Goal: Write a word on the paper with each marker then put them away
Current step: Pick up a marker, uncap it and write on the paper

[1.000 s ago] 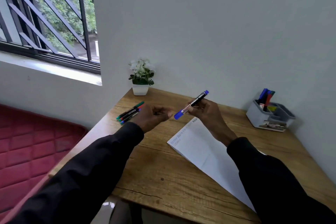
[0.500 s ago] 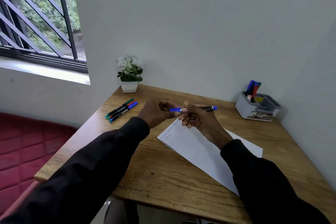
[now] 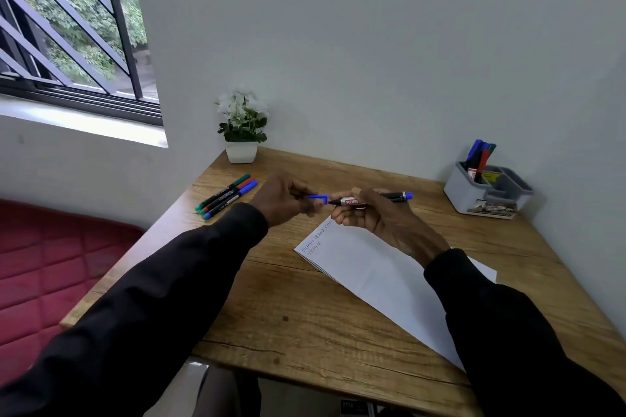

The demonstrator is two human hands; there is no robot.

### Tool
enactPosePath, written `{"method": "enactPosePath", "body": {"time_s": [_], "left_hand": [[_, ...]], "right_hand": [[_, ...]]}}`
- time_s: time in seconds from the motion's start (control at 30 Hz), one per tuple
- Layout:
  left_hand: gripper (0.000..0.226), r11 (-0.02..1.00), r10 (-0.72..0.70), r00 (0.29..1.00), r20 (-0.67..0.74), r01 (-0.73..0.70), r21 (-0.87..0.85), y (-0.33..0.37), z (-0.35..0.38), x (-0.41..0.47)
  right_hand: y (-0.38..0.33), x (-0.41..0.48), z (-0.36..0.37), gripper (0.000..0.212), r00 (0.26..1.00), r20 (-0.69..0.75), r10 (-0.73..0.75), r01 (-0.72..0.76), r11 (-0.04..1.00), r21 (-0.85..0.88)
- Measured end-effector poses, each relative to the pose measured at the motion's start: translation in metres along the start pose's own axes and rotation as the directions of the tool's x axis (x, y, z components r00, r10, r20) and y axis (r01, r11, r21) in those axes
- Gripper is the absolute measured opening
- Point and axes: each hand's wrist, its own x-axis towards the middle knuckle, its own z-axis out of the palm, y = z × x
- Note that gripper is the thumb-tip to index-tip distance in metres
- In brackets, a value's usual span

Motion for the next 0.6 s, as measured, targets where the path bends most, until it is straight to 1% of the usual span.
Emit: {"method": "enactPosePath", "body": {"time_s": [0.1, 0.13, 0.23, 0.3, 0.47, 0.6], "left_hand": [[0.010, 1.000, -0.020, 0.999, -0.037, 0.020, -0.009, -0.019, -0.020, -0.002], [0.011, 1.000, -0.025, 0.999, -0.043, 0.026, 0.015, -0.026, -0.024, -0.003], [0.021, 0.979, -0.076, 0.996, -0.048, 0.083, 0.184, -0.041, -0.021, -0.003], [0.026, 0.957, -0.088, 0.994, -0.071, 0.104, 0.272, -0.045, -0.011, 0.002], [0.033, 0.869, -0.032, 0.996, -0.081, 0.067, 0.491, -0.052, 0.004, 0.023], [0.041, 0.829, -0.035, 0.997, -0.067, 0.067, 0.555, -0.056, 0.008, 0.026]], "right_hand": [[0.000, -0.007, -0.010, 0.041, 1.000, 0.017, -0.023, 0.024, 0.998, -0.057], [0.001, -0.009, -0.013, 0.041, 0.999, 0.008, -0.042, 0.042, 0.995, -0.087], [0.005, -0.010, -0.012, 0.039, 0.994, -0.077, -0.079, 0.065, 0.984, -0.166], [0.010, -0.008, -0.007, 0.031, 0.991, -0.112, -0.075, 0.051, 0.978, -0.203], [0.019, -0.003, 0.000, 0.016, 0.996, -0.068, -0.054, 0.030, 0.948, -0.317], [0.026, -0.007, 0.009, 0.009, 0.994, -0.058, -0.091, 0.061, 0.914, -0.400]]}}
